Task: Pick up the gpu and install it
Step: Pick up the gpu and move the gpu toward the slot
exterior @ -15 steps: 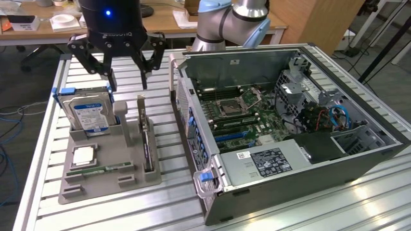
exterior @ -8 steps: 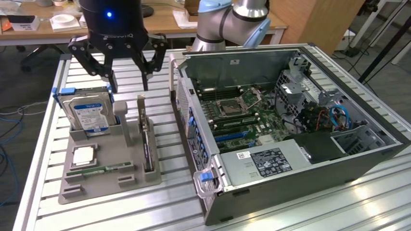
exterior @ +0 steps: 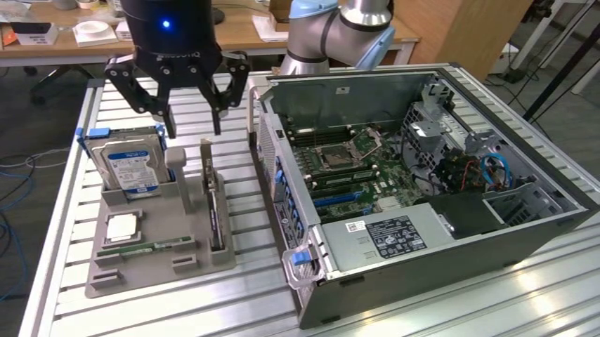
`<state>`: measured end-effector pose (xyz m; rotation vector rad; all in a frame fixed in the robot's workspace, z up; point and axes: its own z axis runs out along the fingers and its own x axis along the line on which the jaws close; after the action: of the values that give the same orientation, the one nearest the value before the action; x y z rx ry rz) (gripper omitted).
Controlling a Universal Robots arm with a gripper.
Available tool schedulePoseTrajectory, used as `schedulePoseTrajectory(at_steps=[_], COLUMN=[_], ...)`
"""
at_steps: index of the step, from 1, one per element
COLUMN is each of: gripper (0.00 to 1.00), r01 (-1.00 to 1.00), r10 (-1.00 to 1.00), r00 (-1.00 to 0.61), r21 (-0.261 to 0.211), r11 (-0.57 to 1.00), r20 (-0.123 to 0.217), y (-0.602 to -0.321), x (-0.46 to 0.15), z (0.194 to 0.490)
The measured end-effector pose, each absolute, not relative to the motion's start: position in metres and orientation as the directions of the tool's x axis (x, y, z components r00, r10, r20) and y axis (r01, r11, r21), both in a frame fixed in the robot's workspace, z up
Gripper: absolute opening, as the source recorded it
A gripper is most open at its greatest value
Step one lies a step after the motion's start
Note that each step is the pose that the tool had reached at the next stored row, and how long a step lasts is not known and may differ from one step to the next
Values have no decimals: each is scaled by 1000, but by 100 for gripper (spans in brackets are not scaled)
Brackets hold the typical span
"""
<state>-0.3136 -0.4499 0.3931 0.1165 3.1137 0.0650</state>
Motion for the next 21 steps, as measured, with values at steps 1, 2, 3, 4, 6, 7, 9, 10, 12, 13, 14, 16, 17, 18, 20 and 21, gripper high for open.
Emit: schedulePoseTrajectory(at_steps=[1, 2, 3, 4, 6, 7, 9, 10, 12, 13, 14, 16, 17, 18, 20, 21], gripper=[59, 59, 59, 59, 59, 59, 59, 59, 59, 59, 59, 59, 59, 59, 59, 59], r01=[74, 74, 74, 74, 74, 74, 74, 74, 74, 74, 74, 74, 74, 74, 74, 74], r10=[75, 75, 75, 75, 75, 75, 75, 75, 75, 75, 75, 75, 75, 75, 75, 75], r00=[-997, -997, -997, -997, -997, -997, -997, -997, -997, -997, -997, -997, -997, -997, -997, -997], r21=[43, 43, 43, 43, 43, 43, 43, 43, 43, 43, 43, 43, 43, 43, 43, 43], r11=[996, 996, 996, 996, 996, 996, 996, 996, 996, 996, 996, 996, 996, 996, 996, 996], r20=[-23, -23, -24, -23, -23, -24, -23, -23, -24, -24, -24, -23, -23, -24, -24, -23], y=[-451, -452, -452, -453, -456, -457, -459, -460, -462, -462, -463, -464, -464, -464, -465, -466], x=[-313, -312, -312, -311, -310, -309, -308, -307, -305, -305, -305, -304, -304, -304, -304, -303], z=[393, 393, 393, 393, 393, 393, 393, 393, 393, 393, 393, 393, 393, 393, 393, 393])
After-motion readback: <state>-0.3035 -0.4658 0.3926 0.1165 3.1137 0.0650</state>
